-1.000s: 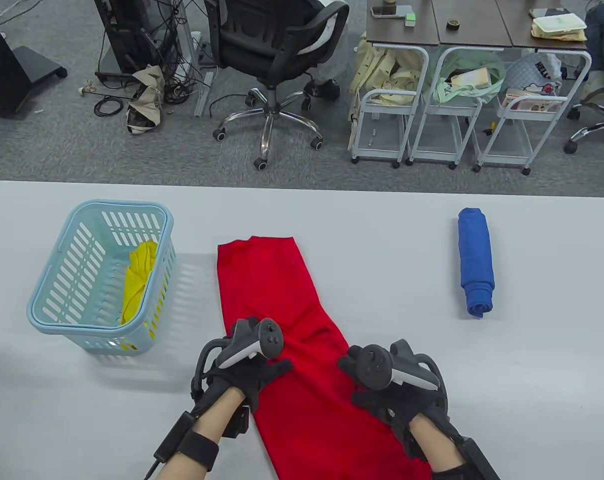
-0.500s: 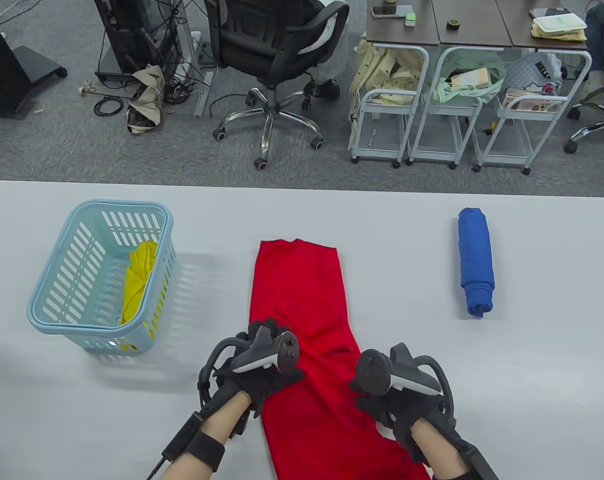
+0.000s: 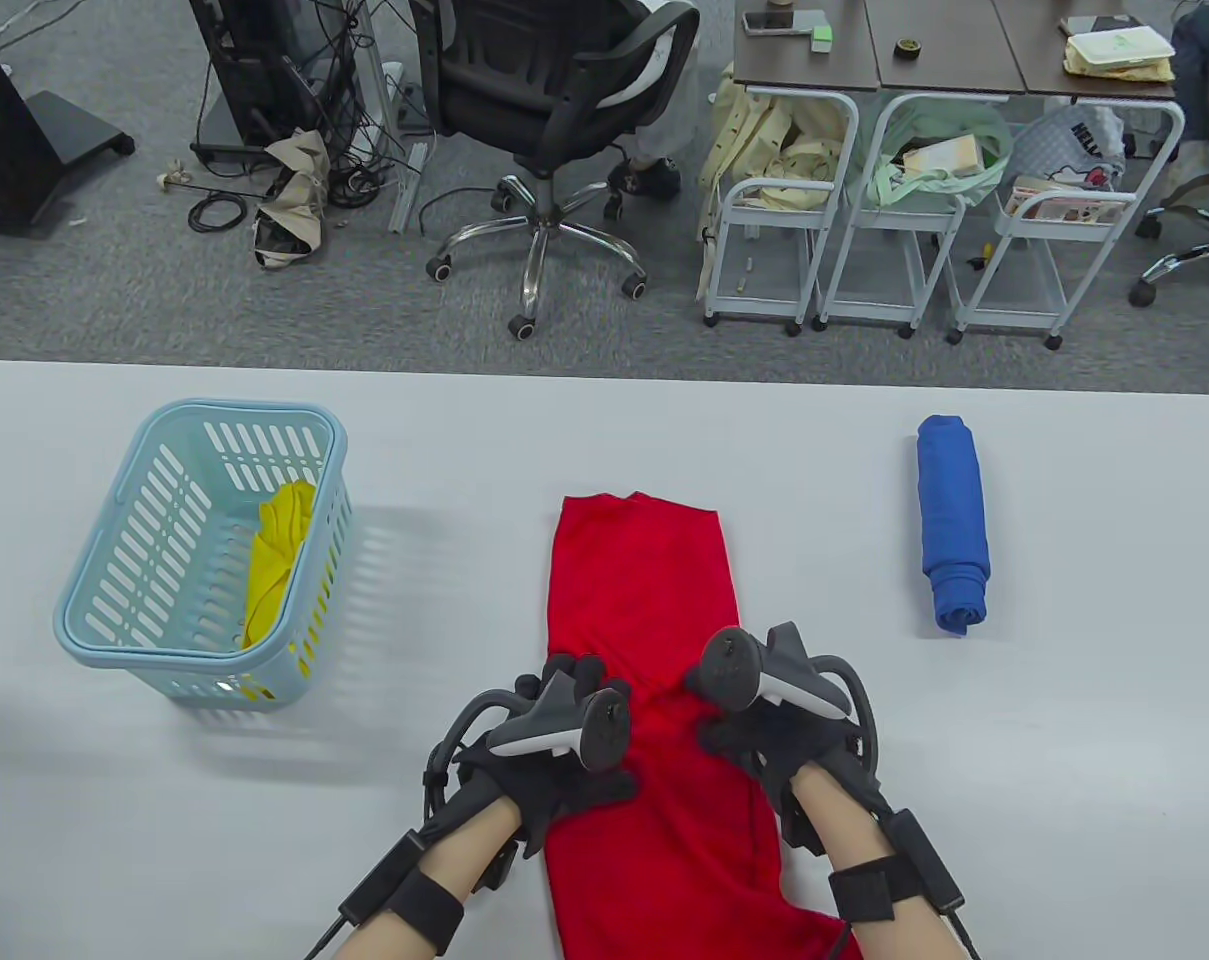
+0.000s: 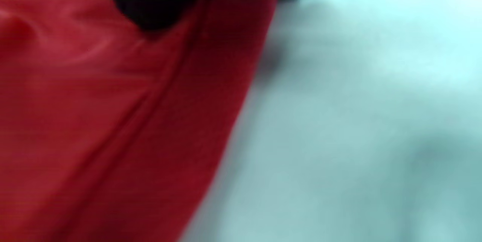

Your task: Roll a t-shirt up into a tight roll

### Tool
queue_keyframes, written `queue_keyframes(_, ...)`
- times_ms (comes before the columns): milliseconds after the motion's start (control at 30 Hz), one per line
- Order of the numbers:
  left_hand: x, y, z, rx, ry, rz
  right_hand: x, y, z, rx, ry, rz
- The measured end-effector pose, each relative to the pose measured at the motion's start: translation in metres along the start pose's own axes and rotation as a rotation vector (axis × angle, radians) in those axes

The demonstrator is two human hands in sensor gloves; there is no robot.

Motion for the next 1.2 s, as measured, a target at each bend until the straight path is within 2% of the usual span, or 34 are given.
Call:
queue_keyframes(267, -0.003, -0.003, 0.003, 0.029, -0.035, 0.042, 0.008, -0.005, 0.027, -0.219, 0.072, -0.014)
queue_keyframes(433, -0.003, -0.004, 0.003, 0.033, -0.036, 0.048, 0.016, -0.018, 0.067, -0.199, 0.283, 0.072)
queue_keyframes(533, -0.003, -0.004, 0.003, 0.034, -0.037, 0.051, 0.03, -0.026, 0.103, -0.157, 0.531, 0.148)
queue_keyframes(600, -0.003, -0.004, 0.003, 0.035, -0.038, 0.053, 0.038, -0.028, 0.121, -0.047, 0.66, 0.156)
queue_keyframes(633, -0.003, -0.004, 0.003, 0.034, -0.038, 0.053, 0.04, -0.026, 0.126, 0.017, 0.679, 0.117)
queue_keyframes(667, -0.003, -0.004, 0.003, 0.034, -0.038, 0.054, 0.041, -0.026, 0.127, 0.004, 0.675, 0.103)
queue_keyframes(733, -0.003, -0.004, 0.003, 0.035, -0.039, 0.056, 0.041, -0.029, 0.122, -0.051, 0.654, 0.122)
queue_keyframes(867, -0.003, -0.004, 0.003, 0.036, -0.039, 0.057, 0.043, -0.05, 0.106, -0.031, 0.595, 0.189)
queue_keyframes(1000, -0.001, 0.001, 0.005, 0.048, -0.046, 0.041, 0.048, -0.053, 0.113, -0.116, 0.608, 0.2)
queue_keyframes(1100, 0.011, 0.022, 0.009, 0.106, -0.051, -0.049, 0.054, -0.042, 0.137, -0.142, 0.716, 0.154)
queue_keyframes(1200, 0.018, 0.047, 0.001, 0.167, -0.036, -0.124, 0.061, -0.043, 0.154, -0.104, 0.771, 0.134)
Point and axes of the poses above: the tracker on the back of each hand, its own z axis roughly to the little-finger side, its own x axis roughly from the fingertips to the wrist, y = z × x, the point moved 5 cm from there along -x, roughly from the wrist to the fingertips, and after that the axes turned 15 degrees about z, right-handed, at the moved point
